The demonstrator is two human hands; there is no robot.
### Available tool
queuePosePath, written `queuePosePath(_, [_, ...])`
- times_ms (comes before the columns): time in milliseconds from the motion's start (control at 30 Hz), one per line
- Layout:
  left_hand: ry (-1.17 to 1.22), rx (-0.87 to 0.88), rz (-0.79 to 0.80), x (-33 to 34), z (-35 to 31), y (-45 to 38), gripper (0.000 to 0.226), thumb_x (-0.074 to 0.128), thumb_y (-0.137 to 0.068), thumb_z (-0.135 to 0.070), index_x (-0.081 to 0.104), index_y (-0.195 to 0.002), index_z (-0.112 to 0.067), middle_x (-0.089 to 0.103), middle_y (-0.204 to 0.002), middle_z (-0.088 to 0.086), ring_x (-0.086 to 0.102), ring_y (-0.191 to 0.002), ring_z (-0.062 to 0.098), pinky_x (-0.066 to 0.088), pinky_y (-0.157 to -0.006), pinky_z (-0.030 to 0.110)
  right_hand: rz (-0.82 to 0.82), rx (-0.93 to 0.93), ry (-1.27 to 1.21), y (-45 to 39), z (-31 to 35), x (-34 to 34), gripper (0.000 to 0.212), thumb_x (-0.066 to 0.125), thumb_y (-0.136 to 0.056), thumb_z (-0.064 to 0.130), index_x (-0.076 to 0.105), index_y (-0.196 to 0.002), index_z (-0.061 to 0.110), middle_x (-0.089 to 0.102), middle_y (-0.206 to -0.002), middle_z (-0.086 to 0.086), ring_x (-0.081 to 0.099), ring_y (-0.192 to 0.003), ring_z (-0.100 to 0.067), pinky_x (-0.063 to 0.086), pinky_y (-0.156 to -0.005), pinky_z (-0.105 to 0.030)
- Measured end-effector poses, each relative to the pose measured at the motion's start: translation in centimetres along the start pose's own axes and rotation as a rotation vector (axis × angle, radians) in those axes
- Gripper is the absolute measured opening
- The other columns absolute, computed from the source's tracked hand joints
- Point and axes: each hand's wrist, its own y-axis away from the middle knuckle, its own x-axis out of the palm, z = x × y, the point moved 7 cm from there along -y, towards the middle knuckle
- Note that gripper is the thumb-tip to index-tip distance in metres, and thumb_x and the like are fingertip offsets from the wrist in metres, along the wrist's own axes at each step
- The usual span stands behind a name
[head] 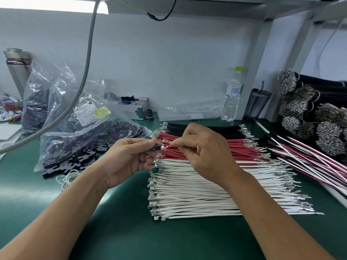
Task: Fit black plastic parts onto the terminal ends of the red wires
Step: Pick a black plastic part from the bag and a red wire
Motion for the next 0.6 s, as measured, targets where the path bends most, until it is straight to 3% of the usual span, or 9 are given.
queuePosePath(200, [0.072, -0.019, 0.034, 0.3, 0.13, -0.06, 0.019, 0.068, -0.09, -0.021, 0.078, -0.095, -0.005, 0.064, -0.076, 0.007, 0.057, -0.057, 0.013, 0.057, -0.055, 0.026, -0.18, 0.011, 0.036, 0.31, 0.31, -0.2, 0.015, 0.071, -0.094, 0.014, 0.08, -0.104, 0.02, 0.056, -0.08, 0.007, 0.05, -0.072, -0.006, 0.041, -0.058, -0.02])
queuePosePath(367, [0.103, 0.008, 0.028, 0.15, -0.25, -0.11, 0.019, 0.067, -0.09, -0.021, 0.076, -0.094, -0.004, 0.062, -0.074, 0.006, 0.057, -0.055, 0.012, 0.056, -0.053, 0.024, -0.193, -0.023, -0.001, 0.31, 0.55, -0.11, 0.016, 0.069, -0.094, 0.015, 0.08, -0.104, 0.021, 0.055, -0.081, 0.007, 0.051, -0.072, -0.008, 0.047, -0.057, -0.028])
queuePosePath(600, [0.105, 0.016, 0.024, 0.05, -0.42, -0.07, 0.02, 0.068, -0.089, -0.022, 0.077, -0.093, -0.005, 0.063, -0.072, 0.005, 0.058, -0.054, 0.011, 0.056, -0.052, 0.024, -0.177, -0.023, -0.048, 0.25, 0.54, 0.03, 0.015, 0.069, -0.094, 0.016, 0.079, -0.105, 0.022, 0.054, -0.081, 0.008, 0.05, -0.072, -0.008, 0.043, -0.059, -0.023])
